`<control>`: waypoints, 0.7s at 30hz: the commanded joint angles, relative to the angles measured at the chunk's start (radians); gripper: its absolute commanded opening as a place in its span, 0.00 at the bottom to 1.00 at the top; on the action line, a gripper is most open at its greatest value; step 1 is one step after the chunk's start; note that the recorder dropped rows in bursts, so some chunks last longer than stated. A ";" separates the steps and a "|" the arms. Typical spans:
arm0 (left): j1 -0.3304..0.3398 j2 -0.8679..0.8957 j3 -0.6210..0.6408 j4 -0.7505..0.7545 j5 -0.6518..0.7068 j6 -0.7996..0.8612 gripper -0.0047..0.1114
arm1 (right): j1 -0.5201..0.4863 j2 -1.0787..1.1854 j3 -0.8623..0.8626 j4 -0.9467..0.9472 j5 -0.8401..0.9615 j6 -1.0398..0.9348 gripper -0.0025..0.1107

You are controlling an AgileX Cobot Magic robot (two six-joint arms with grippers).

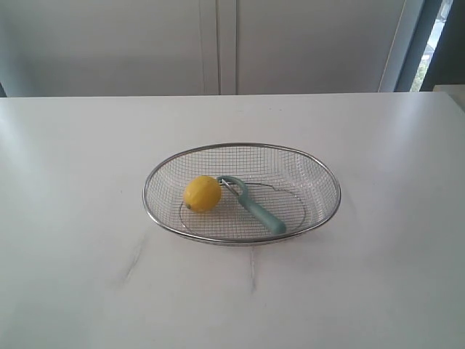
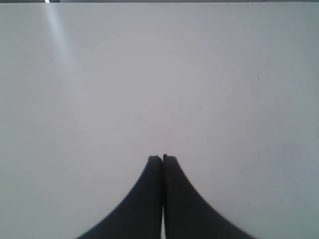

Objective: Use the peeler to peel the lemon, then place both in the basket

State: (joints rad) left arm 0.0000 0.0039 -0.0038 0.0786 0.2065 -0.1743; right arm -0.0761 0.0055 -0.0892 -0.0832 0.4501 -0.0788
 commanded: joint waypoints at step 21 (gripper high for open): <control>-0.001 -0.004 0.004 -0.004 -0.003 -0.005 0.04 | -0.004 -0.005 0.089 0.042 -0.154 0.004 0.07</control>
State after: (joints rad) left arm 0.0000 0.0039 -0.0038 0.0786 0.2065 -0.1743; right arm -0.0761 0.0055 -0.0041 -0.0351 0.3053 -0.0788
